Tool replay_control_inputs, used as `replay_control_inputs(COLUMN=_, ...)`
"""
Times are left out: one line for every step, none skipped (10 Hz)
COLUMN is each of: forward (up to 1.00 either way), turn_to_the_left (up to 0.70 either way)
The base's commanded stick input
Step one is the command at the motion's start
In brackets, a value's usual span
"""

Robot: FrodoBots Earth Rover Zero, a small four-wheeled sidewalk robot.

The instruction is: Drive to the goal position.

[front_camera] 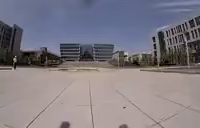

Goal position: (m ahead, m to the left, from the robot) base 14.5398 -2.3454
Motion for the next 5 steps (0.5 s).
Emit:
replay_control_inputs(forward=0.7, turn_to_the_left=0.0)
replay_control_inputs(forward=0.7, turn_to_the_left=0.0)
replay_control_inputs(forward=0.7, turn_to_the_left=0.0)
replay_control_inputs(forward=0.7, turn_to_the_left=0.0)
replay_control_inputs(forward=0.7, turn_to_the_left=0.0)
